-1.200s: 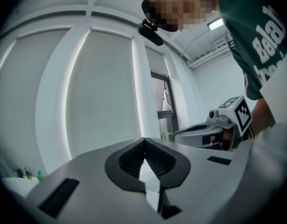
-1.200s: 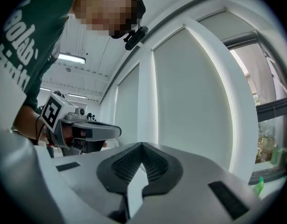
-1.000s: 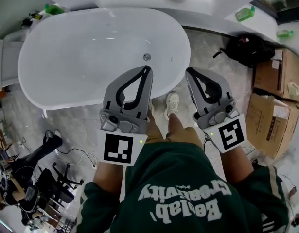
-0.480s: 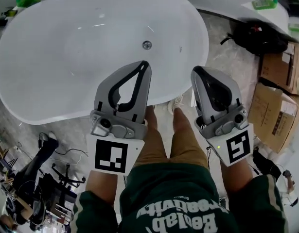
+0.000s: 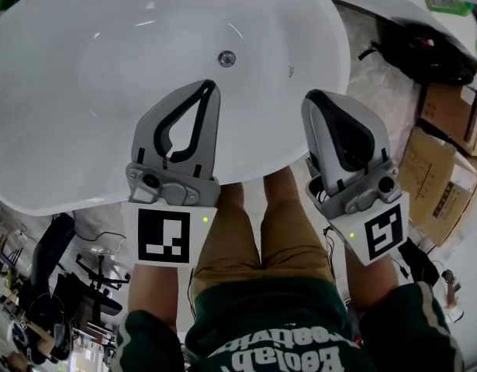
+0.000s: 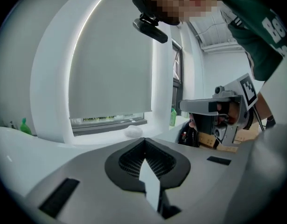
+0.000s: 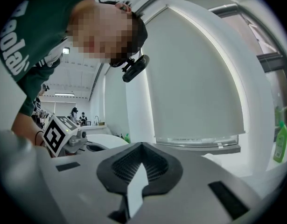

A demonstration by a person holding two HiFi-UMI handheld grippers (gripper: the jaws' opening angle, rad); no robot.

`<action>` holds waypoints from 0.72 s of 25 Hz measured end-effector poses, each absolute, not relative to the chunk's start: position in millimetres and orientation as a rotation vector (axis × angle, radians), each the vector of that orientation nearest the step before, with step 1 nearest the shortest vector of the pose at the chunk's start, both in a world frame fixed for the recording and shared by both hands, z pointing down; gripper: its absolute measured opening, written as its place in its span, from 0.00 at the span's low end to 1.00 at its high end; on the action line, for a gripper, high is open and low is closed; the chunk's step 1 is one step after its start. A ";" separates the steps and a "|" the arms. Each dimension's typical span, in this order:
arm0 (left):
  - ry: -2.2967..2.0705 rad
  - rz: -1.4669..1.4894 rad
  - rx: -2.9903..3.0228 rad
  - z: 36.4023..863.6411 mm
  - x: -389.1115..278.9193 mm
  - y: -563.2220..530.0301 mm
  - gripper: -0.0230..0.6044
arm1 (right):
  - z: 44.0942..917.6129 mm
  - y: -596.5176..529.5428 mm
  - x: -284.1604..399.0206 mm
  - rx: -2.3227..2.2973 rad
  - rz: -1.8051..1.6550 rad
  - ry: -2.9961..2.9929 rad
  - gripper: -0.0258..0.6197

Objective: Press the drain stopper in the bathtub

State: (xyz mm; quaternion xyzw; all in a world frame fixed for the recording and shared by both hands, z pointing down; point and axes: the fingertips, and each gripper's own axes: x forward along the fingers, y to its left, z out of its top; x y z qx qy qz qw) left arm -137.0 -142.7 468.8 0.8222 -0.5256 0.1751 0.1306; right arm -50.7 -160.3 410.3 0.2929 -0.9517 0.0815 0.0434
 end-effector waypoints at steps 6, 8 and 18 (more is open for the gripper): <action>-1.498 0.644 2.289 552.9 -124.6 -163.7 0.05 | 480.3 -191.3 -39.5 0.847 0.347 -2.912 0.06; -1.488 0.690 2.270 584.9 -116.4 -171.5 0.05 | 505.3 -197.7 -34.9 0.826 0.372 -2.907 0.06; -1.437 0.899 2.099 744.0 -98.5 -160.1 0.05 | 594.0 -189.9 -18.5 0.899 0.384 -2.821 0.06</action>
